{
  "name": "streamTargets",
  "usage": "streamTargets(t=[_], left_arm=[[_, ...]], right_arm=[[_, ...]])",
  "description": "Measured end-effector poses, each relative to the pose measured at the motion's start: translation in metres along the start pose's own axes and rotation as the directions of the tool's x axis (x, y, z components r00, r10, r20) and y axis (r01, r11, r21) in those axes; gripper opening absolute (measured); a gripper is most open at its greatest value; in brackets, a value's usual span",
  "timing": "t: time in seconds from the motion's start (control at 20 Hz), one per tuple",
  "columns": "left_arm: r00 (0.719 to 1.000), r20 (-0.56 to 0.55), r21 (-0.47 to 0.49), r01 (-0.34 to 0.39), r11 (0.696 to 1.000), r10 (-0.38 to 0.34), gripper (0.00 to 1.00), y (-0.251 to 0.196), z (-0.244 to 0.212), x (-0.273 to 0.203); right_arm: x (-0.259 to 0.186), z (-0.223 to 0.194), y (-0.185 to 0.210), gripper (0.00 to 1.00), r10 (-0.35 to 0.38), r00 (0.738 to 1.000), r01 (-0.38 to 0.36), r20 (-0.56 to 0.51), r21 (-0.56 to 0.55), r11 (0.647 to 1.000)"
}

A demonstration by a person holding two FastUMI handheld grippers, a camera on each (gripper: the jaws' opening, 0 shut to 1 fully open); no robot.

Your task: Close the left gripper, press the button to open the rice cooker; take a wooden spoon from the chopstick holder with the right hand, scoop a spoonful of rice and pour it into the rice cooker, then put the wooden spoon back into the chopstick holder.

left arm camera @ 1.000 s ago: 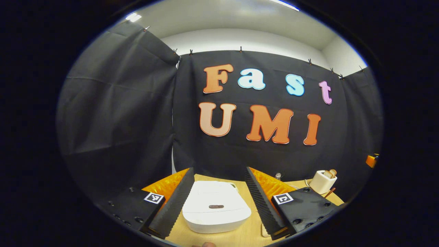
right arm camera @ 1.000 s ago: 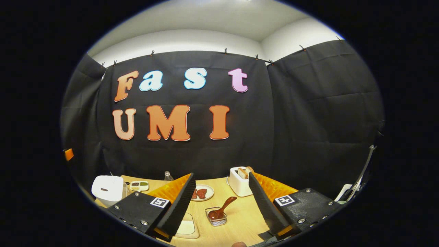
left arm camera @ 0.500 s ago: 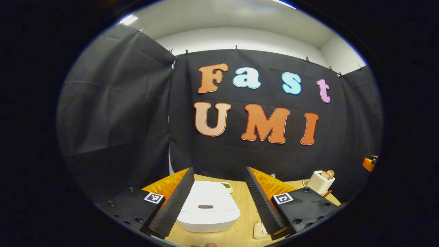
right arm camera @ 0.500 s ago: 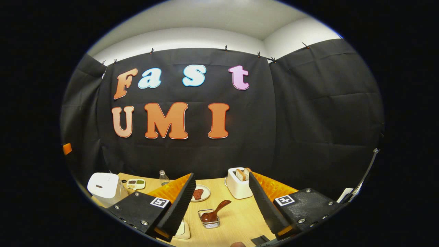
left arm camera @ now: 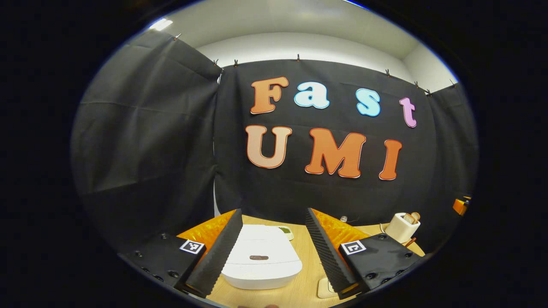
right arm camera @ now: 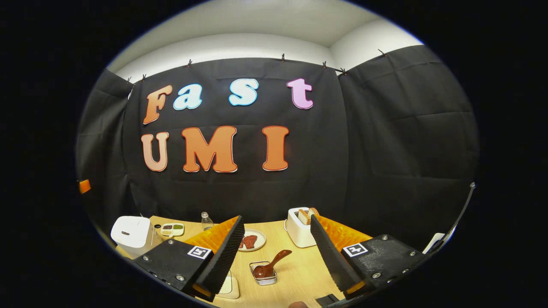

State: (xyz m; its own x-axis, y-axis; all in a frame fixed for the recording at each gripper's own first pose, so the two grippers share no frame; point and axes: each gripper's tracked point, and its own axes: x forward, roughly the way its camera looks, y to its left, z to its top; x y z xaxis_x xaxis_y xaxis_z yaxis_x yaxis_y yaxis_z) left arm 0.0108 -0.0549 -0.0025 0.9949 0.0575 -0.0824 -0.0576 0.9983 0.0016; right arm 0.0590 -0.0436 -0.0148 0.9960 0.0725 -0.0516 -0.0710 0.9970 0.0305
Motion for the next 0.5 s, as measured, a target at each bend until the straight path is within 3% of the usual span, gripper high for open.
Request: streamTargets(t=[0.1,0.15,0.25,0.45,0.5], left_arm=[[1.000,-0.012,-0.005,0.014,1.000,-0.014,1.00,0.000,-0.002,0.002],[1.000,-0.016,-0.005,0.021,1.000,-0.021,0.99,0.003,-0.003,0.001],[1.000,-0.012,0.002,0.020,1.000,-0.020,0.86,0.007,-0.006,-0.001],[0.998,-0.016,0.010,0.058,0.998,-0.058,0.44,0.000,-0.012,0.002],[0.998,-0.022,0.020,0.064,0.998,-0.064,0.44,-0.002,-0.016,0.005]], right_arm=[[0.000,-0.006,0.003,1.00,0.006,1.000,-0.006,-0.013,-0.003,1.000],[0.000,-0.007,0.004,0.96,0.009,1.000,-0.009,-0.017,-0.006,1.000],[0.000,-0.007,0.006,0.96,0.010,1.000,-0.011,-0.020,-0.014,1.000],[0.000,-0.008,0.009,0.96,0.013,1.000,-0.013,-0.029,-0.017,1.000],[-0.001,-0.007,0.007,0.96,0.008,1.000,-0.009,-0.028,-0.019,1.000]])
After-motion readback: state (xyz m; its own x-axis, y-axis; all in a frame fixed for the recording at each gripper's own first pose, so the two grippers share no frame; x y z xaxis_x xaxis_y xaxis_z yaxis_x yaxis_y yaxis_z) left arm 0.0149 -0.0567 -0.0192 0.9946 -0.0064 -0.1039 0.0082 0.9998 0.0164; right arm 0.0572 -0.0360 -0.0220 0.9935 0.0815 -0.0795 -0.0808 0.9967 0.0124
